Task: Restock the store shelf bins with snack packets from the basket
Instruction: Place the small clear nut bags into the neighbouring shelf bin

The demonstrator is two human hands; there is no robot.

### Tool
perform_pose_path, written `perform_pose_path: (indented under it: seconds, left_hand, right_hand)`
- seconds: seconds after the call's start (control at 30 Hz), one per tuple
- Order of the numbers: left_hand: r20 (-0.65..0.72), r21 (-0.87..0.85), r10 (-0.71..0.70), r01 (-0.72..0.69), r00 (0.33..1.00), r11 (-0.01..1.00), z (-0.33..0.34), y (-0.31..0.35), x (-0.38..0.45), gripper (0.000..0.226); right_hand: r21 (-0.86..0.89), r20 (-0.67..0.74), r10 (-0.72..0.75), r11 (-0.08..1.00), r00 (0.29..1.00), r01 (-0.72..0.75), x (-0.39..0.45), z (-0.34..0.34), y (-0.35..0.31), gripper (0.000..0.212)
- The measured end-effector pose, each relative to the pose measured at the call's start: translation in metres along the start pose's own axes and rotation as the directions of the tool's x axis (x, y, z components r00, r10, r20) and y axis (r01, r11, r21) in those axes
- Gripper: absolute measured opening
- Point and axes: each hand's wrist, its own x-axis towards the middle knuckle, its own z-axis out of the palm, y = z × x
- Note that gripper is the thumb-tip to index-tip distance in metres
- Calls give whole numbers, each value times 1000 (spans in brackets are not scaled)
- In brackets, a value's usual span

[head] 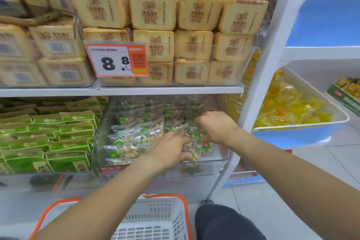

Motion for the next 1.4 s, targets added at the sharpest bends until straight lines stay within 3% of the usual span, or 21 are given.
perform_pose_path:
  seconds: [0.13,0.2,0.3,0.33,0.4,0.5,0.57,0.63,0.8,0.9,1.07,1.17,1.27,1.4]
  left_hand:
    - [-34,8,29,-28,999,1000,-9,2,-1,56]
    - [-195,-47,49,-60,980,997,-13,4,-10,50]
    - [-532,-173,93,-215,842,961,-13,7,-50,30]
    - [-595,-238,78,-268,800,934,-9,6,-69,19]
    - [-608,-374,3,-290,794,881,12,-5,-105,6]
    - [-449,-515,-154,-114,880,850,66,-46,-145,6]
    - [-266,-600,-299,85,916,796,109,-83,-169,10]
    - [-87,-614,-419,283,904,737,150,-119,-194,15]
    - [234,-547,-638,642,734,538,230,-169,-268,5]
    - [317,-462,-689,741,652,488,255,-179,-294,28]
    - [456,-272,-728,859,513,435,284,-195,-307,44]
    - [517,-58,-735,875,438,480,310,-206,-309,63]
    - [590,28,-724,887,358,461,308,-202,-302,58]
    - [681,82,-671,881,292,466,311,-199,-294,55]
  right_hand:
    - [139,-57,63,989,996,-55,-21,-17,7,52]
    - [280,-155,142,955,978,-94,-41,-29,6,40]
    - [512,-308,229,858,924,-42,-76,-48,-14,15]
    - [582,-309,230,813,923,-8,-86,-54,-26,11]
    - [670,-252,159,740,954,54,-94,-60,-57,10]
    - [650,-83,-121,746,989,146,-82,-50,-114,18]
    - [604,66,-304,770,950,205,-62,-33,-158,30]
    - [554,210,-425,794,881,251,-39,-10,-203,38]
    - [518,468,-481,829,742,211,-2,76,-300,44]
    - [514,562,-453,847,692,136,0,132,-347,48]
    - [619,675,-427,772,602,-147,-8,207,-393,52]
    - [654,721,-397,662,567,-367,-8,236,-408,55]
    - [652,755,-470,615,457,-444,-16,259,-413,79]
    - [560,828,-502,756,249,-339,-48,293,-413,125]
